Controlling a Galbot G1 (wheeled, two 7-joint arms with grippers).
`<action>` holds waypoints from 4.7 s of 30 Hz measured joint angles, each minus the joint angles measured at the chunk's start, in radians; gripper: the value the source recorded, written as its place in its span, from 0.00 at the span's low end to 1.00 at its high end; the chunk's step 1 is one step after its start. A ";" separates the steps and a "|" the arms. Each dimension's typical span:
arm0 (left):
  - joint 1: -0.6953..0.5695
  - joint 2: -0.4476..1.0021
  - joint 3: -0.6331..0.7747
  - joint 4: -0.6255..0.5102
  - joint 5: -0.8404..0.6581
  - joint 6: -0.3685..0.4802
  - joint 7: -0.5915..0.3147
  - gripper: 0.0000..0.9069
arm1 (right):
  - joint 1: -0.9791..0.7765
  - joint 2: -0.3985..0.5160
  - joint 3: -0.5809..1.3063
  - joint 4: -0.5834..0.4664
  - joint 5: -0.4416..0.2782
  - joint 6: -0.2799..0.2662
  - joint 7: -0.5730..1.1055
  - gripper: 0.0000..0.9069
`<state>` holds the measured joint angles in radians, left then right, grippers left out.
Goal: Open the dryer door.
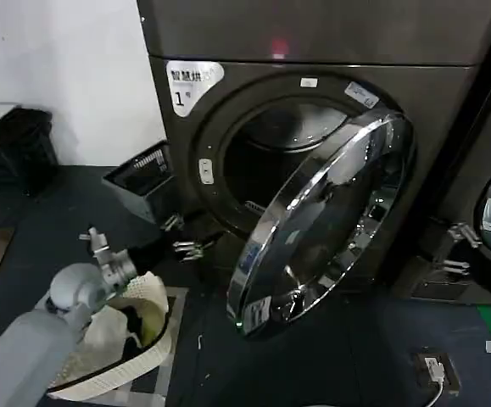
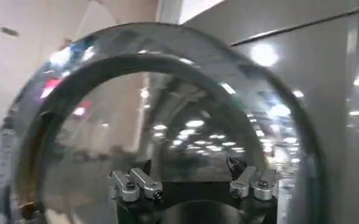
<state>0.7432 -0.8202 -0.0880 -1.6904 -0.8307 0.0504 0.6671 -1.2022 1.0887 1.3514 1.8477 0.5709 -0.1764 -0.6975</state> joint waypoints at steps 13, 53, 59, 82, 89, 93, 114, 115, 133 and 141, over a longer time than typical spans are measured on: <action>-0.048 -0.004 0.119 -0.009 -0.003 -0.012 0.007 1.00 | -0.070 -0.016 0.118 0.034 -0.023 0.011 0.254 1.00; -0.249 -0.179 0.372 0.102 -0.008 -0.019 -0.012 1.00 | -0.170 -0.038 0.261 0.083 -0.027 -0.012 0.395 1.00; -0.284 -0.207 0.415 0.119 -0.007 -0.019 -0.015 1.00 | -0.190 -0.038 0.289 0.087 -0.024 -0.008 0.401 1.00; -0.392 -0.297 0.559 0.169 0.002 -0.033 -0.048 1.00 | -0.262 0.000 0.419 0.106 -0.054 -0.050 0.474 1.00; -0.411 -0.324 0.591 0.188 0.022 -0.044 -0.072 1.00 | -0.285 0.013 0.453 0.127 -0.055 -0.050 0.477 1.00; -0.421 -0.342 0.606 0.200 0.024 -0.043 -0.078 1.00 | -0.289 0.018 0.472 0.129 -0.059 -0.049 0.483 1.00; -0.466 -0.457 0.654 0.269 0.024 -0.047 -0.079 1.00 | -0.335 0.022 0.603 0.143 -0.123 -0.058 0.534 1.00; -0.466 -0.461 0.655 0.271 0.028 -0.047 -0.079 1.00 | -0.338 0.020 0.609 0.142 -0.123 -0.063 0.535 1.00; -0.476 -0.553 0.661 0.318 0.046 -0.062 -0.104 1.00 | -0.375 0.014 0.675 0.127 -0.116 -0.078 0.550 1.00; -0.469 -0.584 0.669 0.331 0.067 -0.083 -0.126 1.00 | -0.384 0.025 0.696 0.131 -0.116 -0.079 0.559 1.00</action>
<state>0.2738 -1.4045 0.5809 -1.3593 -0.7637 -0.0326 0.5407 -1.5863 1.1141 2.0477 1.9788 0.4553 -0.2552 -0.1387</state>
